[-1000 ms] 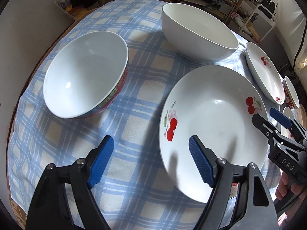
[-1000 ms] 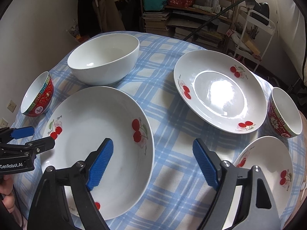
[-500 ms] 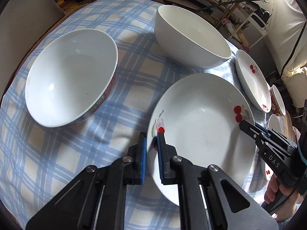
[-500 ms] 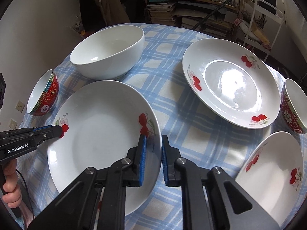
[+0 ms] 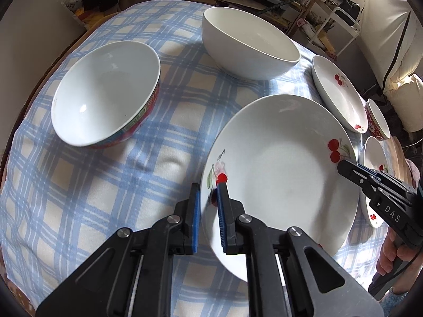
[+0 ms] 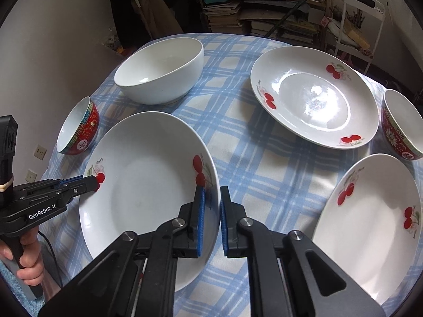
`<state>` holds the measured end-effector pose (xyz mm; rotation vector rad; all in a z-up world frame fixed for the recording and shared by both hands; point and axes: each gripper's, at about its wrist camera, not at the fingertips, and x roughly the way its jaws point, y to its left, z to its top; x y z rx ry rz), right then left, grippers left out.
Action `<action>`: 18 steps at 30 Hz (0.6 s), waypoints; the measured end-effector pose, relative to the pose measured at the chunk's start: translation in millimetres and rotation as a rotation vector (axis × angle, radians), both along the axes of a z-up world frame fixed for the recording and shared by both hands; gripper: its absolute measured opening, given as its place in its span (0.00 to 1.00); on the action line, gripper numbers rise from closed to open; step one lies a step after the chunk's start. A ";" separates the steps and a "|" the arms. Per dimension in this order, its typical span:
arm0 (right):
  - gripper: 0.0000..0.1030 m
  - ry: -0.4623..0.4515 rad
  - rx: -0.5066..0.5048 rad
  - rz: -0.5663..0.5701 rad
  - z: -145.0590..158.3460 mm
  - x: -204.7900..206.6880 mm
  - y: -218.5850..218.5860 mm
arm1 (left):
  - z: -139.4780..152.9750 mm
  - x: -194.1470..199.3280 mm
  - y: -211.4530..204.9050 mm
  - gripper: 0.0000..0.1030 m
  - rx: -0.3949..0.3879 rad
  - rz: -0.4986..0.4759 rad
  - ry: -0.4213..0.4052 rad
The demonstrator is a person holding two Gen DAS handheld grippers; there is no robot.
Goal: Organize plates and bowls
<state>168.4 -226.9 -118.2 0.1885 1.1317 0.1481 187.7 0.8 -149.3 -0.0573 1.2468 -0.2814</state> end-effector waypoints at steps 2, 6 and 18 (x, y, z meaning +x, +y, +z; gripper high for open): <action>0.12 -0.005 -0.002 0.001 4.5 -7.7 0.6 | 3.2 -7.2 0.3 0.12 -0.002 -0.005 -0.001; 0.11 -0.005 0.000 -0.002 12.0 -21.1 -0.5 | 6.0 -20.5 -0.2 0.12 0.003 -0.016 0.002; 0.11 0.018 0.001 -0.028 15.1 -59.0 -0.9 | 12.3 -54.1 -7.6 0.12 0.043 -0.062 0.004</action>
